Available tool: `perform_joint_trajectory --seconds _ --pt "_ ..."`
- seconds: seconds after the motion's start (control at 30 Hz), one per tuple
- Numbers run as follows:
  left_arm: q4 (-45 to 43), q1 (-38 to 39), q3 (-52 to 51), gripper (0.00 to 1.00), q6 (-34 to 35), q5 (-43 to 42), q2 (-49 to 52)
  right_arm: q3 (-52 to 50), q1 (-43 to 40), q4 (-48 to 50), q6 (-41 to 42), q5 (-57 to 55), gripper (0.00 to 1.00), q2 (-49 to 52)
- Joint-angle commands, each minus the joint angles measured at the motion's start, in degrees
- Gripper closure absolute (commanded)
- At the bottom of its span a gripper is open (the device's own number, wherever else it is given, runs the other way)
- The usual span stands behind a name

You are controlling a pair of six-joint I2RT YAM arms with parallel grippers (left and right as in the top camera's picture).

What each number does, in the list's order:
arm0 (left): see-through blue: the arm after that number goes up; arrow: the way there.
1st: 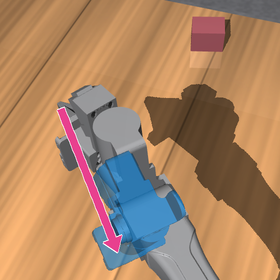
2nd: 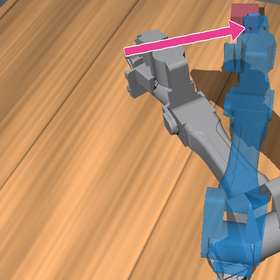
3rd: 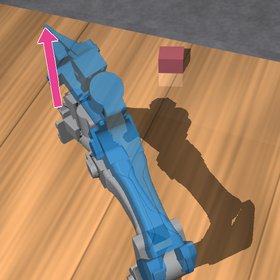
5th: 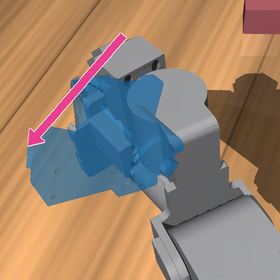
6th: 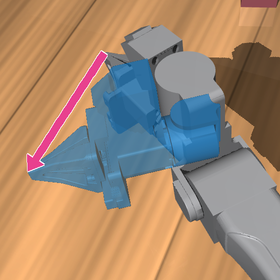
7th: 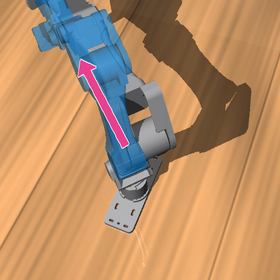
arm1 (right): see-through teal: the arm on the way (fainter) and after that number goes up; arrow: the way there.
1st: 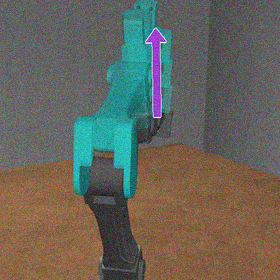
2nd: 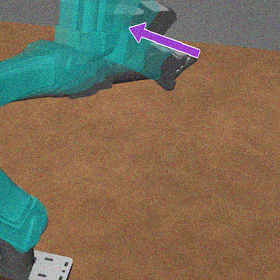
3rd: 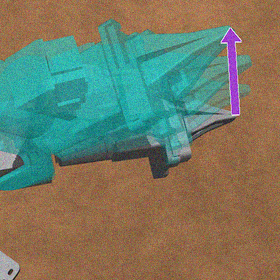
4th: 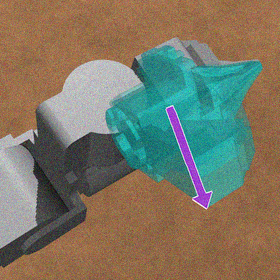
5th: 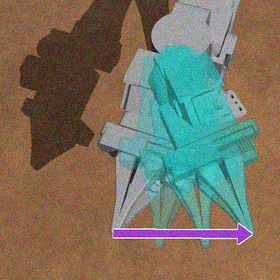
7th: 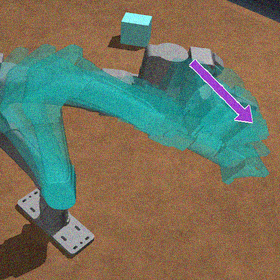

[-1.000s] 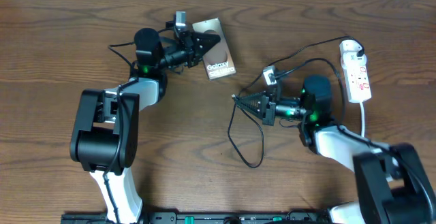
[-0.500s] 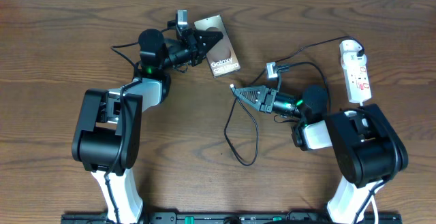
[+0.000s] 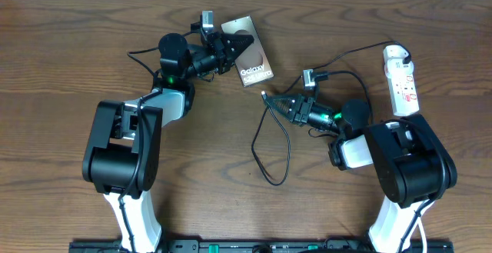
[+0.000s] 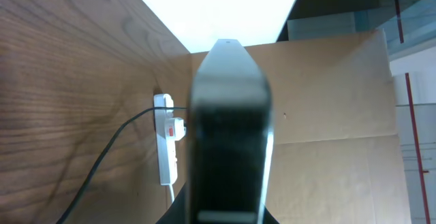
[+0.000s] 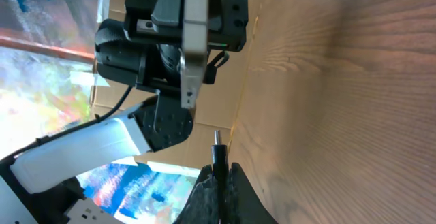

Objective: Plug charger to phone and switch on socket
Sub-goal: 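Push the connector with the right gripper into the phone's bottom port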

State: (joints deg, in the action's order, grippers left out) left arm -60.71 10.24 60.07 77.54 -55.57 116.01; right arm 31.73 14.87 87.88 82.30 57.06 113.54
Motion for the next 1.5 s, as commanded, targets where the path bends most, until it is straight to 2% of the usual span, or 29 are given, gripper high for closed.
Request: perform_joint_trajectory --seconds 0.0,0.37,0.87,1.47 --pt "-1.1 0.1 0.2 0.93 -2.5 -0.5 -0.3 2.0 0.6 2.4 2.3 -0.1 0.99 0.4" --pt "0.1 0.1 0.2 0.93 -2.7 0.6 -0.3 4.3 2.4 2.4 3.4 -0.7 0.99 0.4" --pt "-3.3 0.1 0.2 0.93 0.2 0.6 -0.3 4.3 0.7 2.4 3.4 -1.4 0.99 0.4" --pt "-3.3 0.2 0.2 0.93 0.1 0.0 -0.3 4.3 -0.2 2.4 3.4 -2.3 0.99 0.4"
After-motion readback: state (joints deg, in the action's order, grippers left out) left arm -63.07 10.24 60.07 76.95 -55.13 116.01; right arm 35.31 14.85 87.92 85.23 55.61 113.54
